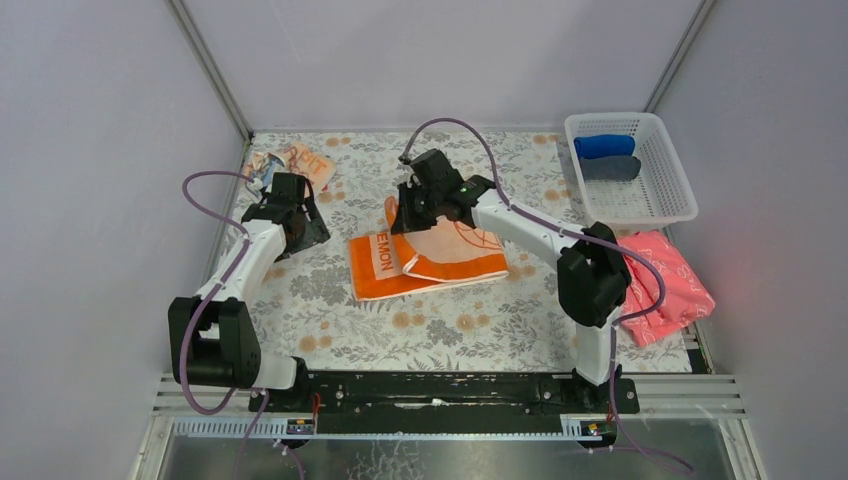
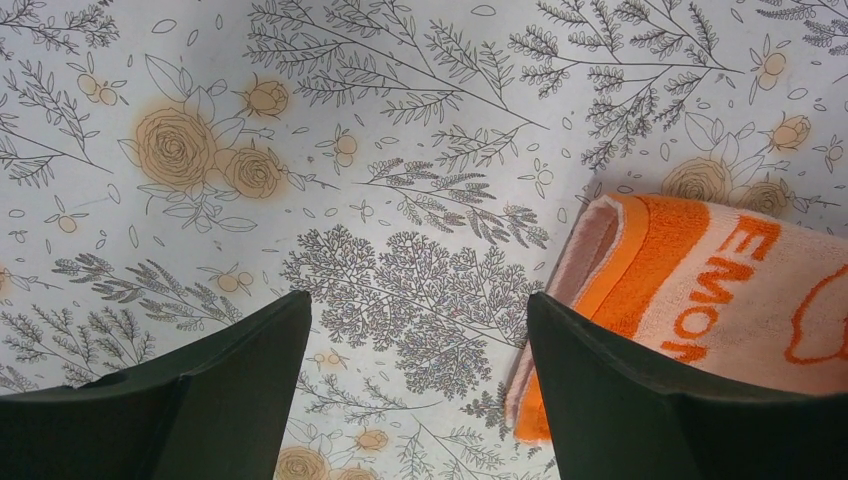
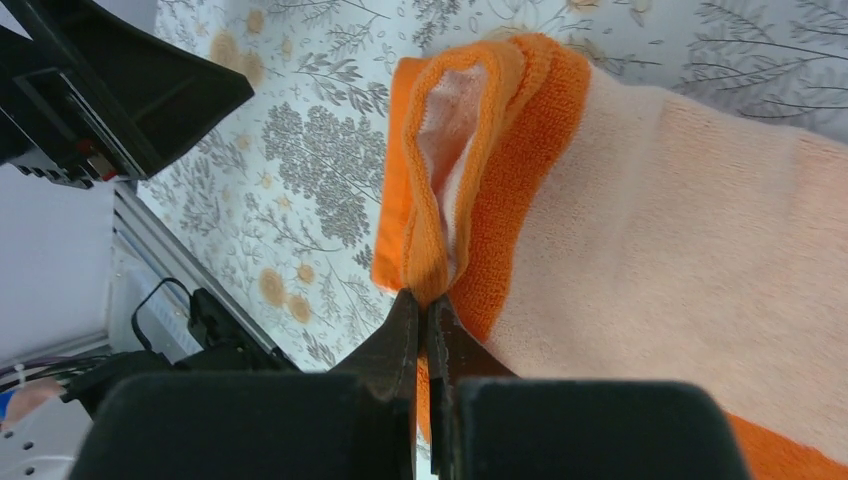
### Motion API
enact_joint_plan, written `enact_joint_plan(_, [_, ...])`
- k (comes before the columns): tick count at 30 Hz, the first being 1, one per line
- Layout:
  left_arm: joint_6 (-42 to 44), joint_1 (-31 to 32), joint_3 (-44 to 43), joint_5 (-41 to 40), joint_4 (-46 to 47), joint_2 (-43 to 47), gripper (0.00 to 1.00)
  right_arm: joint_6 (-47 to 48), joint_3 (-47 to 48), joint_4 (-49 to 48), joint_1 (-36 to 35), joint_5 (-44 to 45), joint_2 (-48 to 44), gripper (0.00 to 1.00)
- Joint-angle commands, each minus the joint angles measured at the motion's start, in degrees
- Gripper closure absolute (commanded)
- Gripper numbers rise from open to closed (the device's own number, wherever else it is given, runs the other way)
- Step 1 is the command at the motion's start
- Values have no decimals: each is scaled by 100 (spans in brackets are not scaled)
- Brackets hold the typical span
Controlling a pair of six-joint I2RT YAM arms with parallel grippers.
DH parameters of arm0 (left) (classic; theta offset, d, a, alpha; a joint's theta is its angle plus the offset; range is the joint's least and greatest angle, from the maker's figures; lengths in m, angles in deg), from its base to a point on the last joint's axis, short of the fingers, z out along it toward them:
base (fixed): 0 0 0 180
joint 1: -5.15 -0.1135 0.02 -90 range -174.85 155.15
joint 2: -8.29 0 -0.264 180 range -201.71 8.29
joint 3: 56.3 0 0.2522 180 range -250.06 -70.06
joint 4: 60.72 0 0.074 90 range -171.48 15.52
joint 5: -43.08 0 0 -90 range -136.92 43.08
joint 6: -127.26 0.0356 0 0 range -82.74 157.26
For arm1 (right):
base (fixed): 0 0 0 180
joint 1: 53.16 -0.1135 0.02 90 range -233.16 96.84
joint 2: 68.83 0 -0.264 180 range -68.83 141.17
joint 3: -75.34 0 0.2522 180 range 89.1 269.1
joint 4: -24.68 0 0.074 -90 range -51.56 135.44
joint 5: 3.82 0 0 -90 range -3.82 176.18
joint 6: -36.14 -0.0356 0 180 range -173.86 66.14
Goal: Roll the towels
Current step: Fold the towel at the center of the board.
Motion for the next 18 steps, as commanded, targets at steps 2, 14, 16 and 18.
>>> enact_joint_plan(2, [62,5,65,116,219,-67,22,-538,175,-706,-167,-418,205,100])
enact_joint_plan(14, [80,7,72,195,215,-123,22,-1046,92,-1372,-314,-585,896,93])
enact_joint_plan(16, [85,4,72,207,215,-149,22,-1087,92,-1384,-331,-660,1009,90])
enact_joint_plan(18, [81,8,74,212,215,-147,22,-1094,92,-1416,-344,-712,1078,83])
